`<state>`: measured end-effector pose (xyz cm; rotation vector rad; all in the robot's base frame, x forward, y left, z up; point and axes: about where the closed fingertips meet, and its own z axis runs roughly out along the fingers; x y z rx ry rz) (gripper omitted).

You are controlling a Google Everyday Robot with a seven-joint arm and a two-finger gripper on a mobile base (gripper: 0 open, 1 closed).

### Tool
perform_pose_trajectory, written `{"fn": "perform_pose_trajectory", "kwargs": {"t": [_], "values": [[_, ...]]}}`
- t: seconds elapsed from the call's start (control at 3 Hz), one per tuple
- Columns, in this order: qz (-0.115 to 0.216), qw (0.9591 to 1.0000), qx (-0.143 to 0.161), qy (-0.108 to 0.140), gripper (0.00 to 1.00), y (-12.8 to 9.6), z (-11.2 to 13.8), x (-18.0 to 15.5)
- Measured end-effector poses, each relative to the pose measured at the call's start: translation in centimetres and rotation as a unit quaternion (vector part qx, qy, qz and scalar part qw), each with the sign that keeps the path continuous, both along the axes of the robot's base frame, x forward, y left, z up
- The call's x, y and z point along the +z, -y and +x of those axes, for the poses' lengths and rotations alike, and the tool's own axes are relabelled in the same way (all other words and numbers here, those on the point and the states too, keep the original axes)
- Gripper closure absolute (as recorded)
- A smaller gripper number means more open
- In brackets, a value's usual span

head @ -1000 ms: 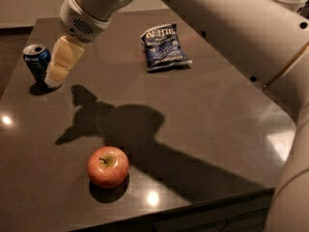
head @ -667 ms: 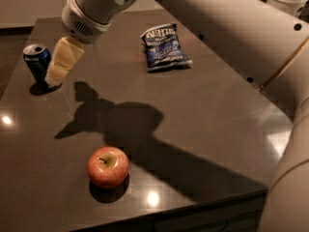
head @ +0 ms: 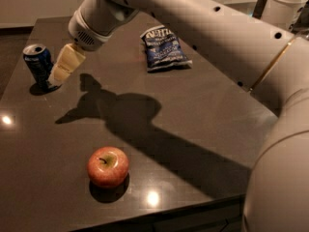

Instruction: Pick pepsi can

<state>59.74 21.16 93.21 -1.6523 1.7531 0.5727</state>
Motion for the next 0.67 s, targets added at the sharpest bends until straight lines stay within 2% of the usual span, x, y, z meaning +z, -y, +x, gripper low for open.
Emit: {"fn": "perform_pose_trajectory", "kwargs": {"t": [0.33,0.67], "values": [[0.016,0.9999,-0.005,0.0,0.0,-1.6,1.5,-1.2],[0.024,0.9997,-0.001,-0.005,0.0,-4.2,2.7,-2.5]]}}
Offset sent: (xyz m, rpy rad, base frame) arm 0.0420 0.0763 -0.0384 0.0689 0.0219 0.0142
